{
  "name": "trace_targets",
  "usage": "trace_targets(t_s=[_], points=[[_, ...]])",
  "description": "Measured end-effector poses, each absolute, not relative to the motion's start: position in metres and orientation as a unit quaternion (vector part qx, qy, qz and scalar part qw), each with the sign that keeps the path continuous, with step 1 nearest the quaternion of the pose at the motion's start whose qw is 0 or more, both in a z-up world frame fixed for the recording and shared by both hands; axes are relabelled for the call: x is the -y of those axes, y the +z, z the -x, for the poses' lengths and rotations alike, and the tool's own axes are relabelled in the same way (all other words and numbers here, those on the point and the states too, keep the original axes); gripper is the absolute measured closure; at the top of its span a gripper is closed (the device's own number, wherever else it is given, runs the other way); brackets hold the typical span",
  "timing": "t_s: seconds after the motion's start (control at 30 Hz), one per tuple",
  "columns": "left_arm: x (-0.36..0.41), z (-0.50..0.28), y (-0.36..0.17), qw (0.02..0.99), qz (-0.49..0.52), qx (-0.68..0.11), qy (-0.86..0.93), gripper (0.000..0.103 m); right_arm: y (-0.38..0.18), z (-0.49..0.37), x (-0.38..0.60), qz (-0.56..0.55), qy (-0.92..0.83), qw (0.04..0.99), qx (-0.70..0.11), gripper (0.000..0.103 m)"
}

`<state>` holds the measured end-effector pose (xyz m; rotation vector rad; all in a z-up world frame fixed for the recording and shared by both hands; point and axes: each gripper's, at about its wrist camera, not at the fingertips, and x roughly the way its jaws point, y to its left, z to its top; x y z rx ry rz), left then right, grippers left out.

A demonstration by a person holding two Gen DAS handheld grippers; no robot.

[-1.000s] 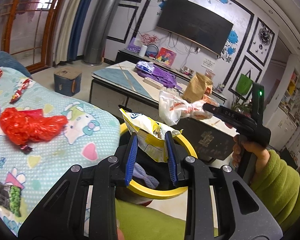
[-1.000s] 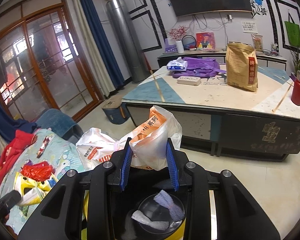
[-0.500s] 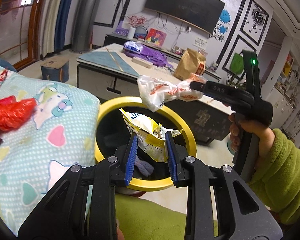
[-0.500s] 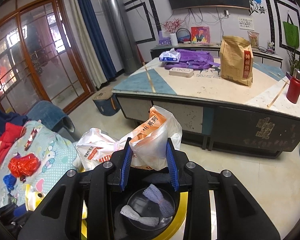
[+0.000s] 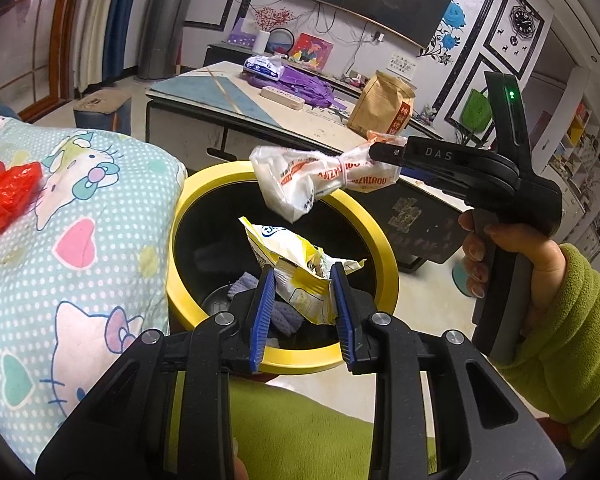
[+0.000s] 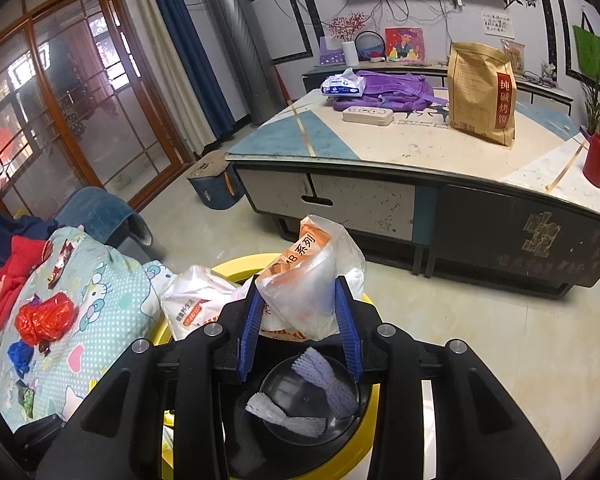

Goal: Collect trash

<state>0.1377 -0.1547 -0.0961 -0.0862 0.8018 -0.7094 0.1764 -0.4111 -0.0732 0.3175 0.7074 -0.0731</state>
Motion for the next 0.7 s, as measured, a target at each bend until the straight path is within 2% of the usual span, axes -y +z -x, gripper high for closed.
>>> trace_targets(t_s=[0.07, 0.1, 0.13, 0.2, 0.27, 0.37, 0.4, 0.7], points=[[0.155, -0.140, -0.097, 0.858, 0.044, -0.385, -0.337, 0.077, -0.073, -0.177, 0.414, -0.163, -0.039, 0.923, -0.346, 0.062], [0.155, -0.140, -0.097, 0.859, 0.046, -0.386, -0.334, 0.073, -0.073, -0.177, 0.415, -0.166, -0.041, 0.923, -0.346, 0.055], [0.154, -0.141, -0.097, 0.860, 0.048, -0.386, -0.331, 0.069, -0.074, -0.176, 0.416, -0.169, -0.042, 0.923, -0.344, 0.053], [0.151, -0.142, -0.096, 0.862, 0.053, -0.385, -0.326, 0.044, -0.073, -0.175, 0.419, -0.173, -0.046, 0.922, -0.342, 0.050], [0.146, -0.141, -0.095, 0.864, 0.062, -0.384, -0.320, 0.036, -0.072, -0.175, 0.418, -0.172, -0.048, 0.923, -0.340, 0.049], [0.139, -0.140, -0.091, 0.872, 0.065, -0.376, -0.308, 0.016, -0.068, -0.173, 0.415, -0.168, -0.046, 0.927, -0.333, 0.045], [0.136, -0.139, -0.089, 0.875, 0.065, -0.372, -0.304, 0.013, -0.066, -0.172, 0.414, -0.167, -0.045, 0.928, -0.331, 0.044], [0.108, -0.134, -0.068, 0.900, 0.072, -0.339, -0.263, 0.011, -0.047, -0.165, 0.390, -0.146, -0.012, 0.941, -0.306, 0.036]])
